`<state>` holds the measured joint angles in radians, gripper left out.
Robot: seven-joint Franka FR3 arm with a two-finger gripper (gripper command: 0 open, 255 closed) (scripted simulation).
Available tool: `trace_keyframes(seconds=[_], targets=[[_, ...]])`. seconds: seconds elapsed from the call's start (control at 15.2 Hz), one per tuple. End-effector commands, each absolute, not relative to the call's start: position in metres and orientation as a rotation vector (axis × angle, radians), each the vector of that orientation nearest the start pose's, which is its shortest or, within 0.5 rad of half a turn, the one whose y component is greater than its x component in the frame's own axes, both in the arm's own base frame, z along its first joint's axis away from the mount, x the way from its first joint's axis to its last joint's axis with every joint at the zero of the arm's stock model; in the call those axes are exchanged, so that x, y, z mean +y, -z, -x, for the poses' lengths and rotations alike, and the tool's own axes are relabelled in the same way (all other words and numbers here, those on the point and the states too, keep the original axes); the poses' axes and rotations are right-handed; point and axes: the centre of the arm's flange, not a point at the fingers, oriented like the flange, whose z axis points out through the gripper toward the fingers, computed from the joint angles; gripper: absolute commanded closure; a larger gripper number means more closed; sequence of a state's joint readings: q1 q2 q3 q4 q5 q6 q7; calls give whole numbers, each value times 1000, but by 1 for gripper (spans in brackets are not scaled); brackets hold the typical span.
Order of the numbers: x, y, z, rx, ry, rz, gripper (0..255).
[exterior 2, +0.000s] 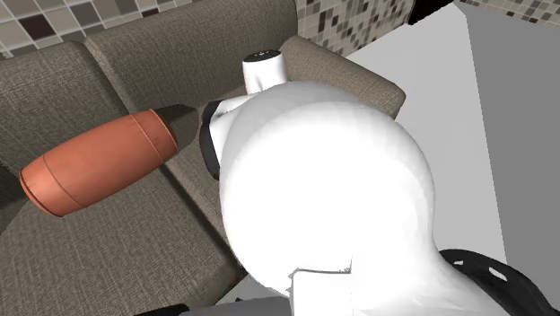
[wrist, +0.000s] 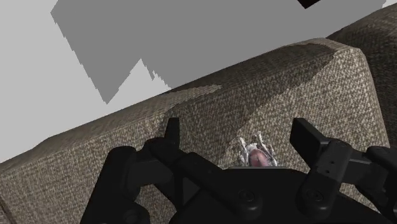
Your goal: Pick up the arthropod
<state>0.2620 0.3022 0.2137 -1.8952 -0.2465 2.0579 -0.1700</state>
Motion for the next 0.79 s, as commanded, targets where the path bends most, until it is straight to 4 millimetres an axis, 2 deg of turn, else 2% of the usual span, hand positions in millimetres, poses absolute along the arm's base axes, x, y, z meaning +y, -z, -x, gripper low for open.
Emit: trace_keyframes(seconds=[0.0,0.59,0.73], targets=[[280,-324,-555,-1313,-172,3036,0],[376,-255,-577,-1628,-163,2911,0],[383,-244,-578,-1651,-163,2900,0]])
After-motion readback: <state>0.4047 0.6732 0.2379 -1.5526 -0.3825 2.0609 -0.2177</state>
